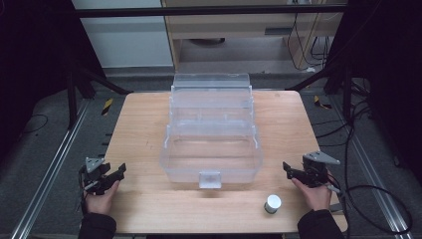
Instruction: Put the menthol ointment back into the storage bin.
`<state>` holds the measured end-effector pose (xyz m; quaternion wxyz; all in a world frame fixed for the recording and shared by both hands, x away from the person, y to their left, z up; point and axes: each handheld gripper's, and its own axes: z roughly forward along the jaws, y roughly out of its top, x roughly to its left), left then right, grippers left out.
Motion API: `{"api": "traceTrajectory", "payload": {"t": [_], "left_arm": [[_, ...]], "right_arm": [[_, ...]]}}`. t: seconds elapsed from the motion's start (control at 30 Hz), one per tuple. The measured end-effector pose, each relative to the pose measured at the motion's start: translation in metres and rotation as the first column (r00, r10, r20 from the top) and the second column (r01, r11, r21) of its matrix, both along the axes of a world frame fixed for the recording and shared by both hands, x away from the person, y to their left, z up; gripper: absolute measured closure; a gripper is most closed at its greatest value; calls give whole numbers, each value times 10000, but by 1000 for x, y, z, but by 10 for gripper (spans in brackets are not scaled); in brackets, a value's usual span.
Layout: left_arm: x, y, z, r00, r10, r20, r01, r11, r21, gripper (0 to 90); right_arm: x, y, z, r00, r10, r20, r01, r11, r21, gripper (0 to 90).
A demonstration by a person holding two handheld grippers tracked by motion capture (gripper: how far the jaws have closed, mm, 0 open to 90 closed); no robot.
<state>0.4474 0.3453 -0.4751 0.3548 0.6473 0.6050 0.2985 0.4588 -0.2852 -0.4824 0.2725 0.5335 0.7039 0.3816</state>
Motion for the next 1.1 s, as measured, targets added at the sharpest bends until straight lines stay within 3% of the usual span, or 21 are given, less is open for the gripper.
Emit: {"api": "traceTrajectory", "payload": {"t": [0.23, 0.37, 0.47, 0.57, 0.6, 0.7, 0.97, 1.0, 1.03, 1.1], "left_arm": [[0, -2, -1, 9998, -175, -102, 177, 9996, 239, 377], [-1, -2, 0, 9998, -162, 71, 161, 9996, 221, 375], [-1, -3, 0, 9998, -201, 45, 200, 9996, 216, 373], [-1, -4, -1, 9995, -321, -32, 322, 9992, 247, 371], [0, -5, -1, 9993, -365, -78, 366, 9990, 238, 369], [1, -6, -2, 9991, -408, -122, 411, 9988, 266, 368], [1, -6, -3, 9985, -498, -208, 504, 9983, 286, 364], [1, -7, -3, 9983, -543, -206, 550, 9980, 305, 364], [1, -7, -3, 9981, -577, -212, 584, 9978, 312, 364], [1, -8, -3, 9980, -597, -231, 605, 9974, 396, 364]], "right_arm": [[-5, -1, 4, 9994, 354, -17, -355, 9989, -294, 196], [-6, 2, 13, 9973, 733, -79, -737, 9912, -1096, 195], [-6, 3, 24, 9941, 1075, -116, -1081, 9899, -914, 189], [-4, 7, 36, 9896, 1394, -361, -1426, 9834, -1122, 185], [-2, 11, 45, 9845, 1677, -515, -1730, 9766, -1281, 187], [0, 16, 52, 9778, 1968, -722, -2050, 9697, -1329, 187], [3, 34, 73, 9410, 2930, -1694, -3225, 9280, -1866, 197], [4, 38, 76, 9297, 3131, -1940, -3494, 9163, -1955, 197], [4, 38, 76, 9297, 3131, -1940, -3494, 9163, -1955, 197], [4, 41, 80, 9198, 3317, -2095, -3724, 9063, -2000, 197]]}}
